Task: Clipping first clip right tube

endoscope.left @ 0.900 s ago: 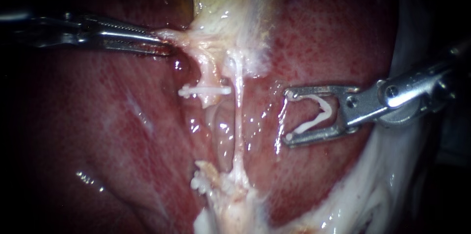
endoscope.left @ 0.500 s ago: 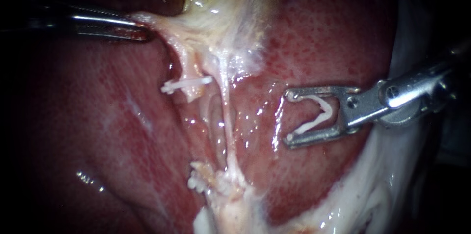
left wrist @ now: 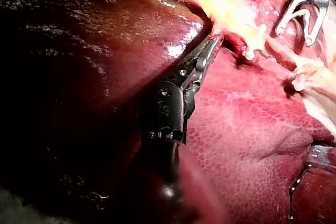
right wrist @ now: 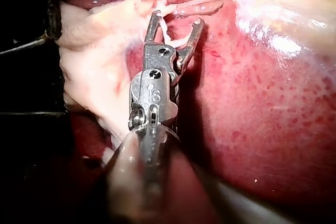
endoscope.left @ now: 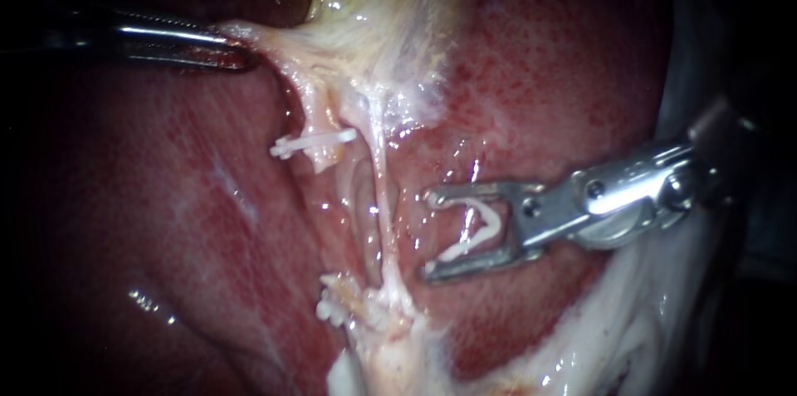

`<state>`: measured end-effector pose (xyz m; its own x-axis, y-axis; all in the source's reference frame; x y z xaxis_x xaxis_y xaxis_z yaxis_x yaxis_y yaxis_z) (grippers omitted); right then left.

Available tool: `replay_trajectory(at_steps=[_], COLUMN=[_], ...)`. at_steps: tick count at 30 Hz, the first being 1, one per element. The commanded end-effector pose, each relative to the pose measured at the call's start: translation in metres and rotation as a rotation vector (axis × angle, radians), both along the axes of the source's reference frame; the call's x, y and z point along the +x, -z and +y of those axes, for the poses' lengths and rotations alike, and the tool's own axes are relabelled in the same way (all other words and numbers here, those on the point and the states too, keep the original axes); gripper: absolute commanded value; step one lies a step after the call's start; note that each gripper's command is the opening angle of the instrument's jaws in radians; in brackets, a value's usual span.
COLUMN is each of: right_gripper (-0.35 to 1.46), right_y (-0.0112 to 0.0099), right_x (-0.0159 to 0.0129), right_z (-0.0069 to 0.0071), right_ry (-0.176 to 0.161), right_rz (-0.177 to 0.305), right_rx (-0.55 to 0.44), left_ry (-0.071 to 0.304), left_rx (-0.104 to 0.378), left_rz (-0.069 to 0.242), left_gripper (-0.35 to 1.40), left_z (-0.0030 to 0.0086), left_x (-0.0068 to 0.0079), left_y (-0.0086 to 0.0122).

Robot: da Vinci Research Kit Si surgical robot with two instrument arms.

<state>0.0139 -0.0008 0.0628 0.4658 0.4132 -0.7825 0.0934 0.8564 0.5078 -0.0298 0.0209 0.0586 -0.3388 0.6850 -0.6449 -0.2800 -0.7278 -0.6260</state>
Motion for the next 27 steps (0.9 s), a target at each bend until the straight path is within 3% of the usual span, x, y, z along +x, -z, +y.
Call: replay_trajectory(at_steps=[1,10,18,27], right_gripper=[0.49,0.49,0.49,0.49], right_y=[-0.0003,-0.0028,-0.0033,-0.0033], right_x=[0.0004,0.0024,0.0034,0.0043], right_z=[-0.0001,-0.0011,-0.0007,-0.0006], right_ry=[-0.005,-0.010,-0.020,-0.029], right_rz=[0.002,0.019,0.095,0.132], right_rx=[0.004,0.090,0.198,0.281], left_ry=[0.000,0.000,0.000,0.001], left_rx=[0.000,0.000,0.000,0.000], left_rz=[0.000,0.000,0.000,0.001], left_gripper=[-0.35,-0.35,-0.35,-0.35], left_z=[0.0000,0.0000,0.0000,0.0000], left_x=[0.0000,0.0000,0.0000,-0.0001], left_y=[0.0000,0.0000,0.0000,0.0000])
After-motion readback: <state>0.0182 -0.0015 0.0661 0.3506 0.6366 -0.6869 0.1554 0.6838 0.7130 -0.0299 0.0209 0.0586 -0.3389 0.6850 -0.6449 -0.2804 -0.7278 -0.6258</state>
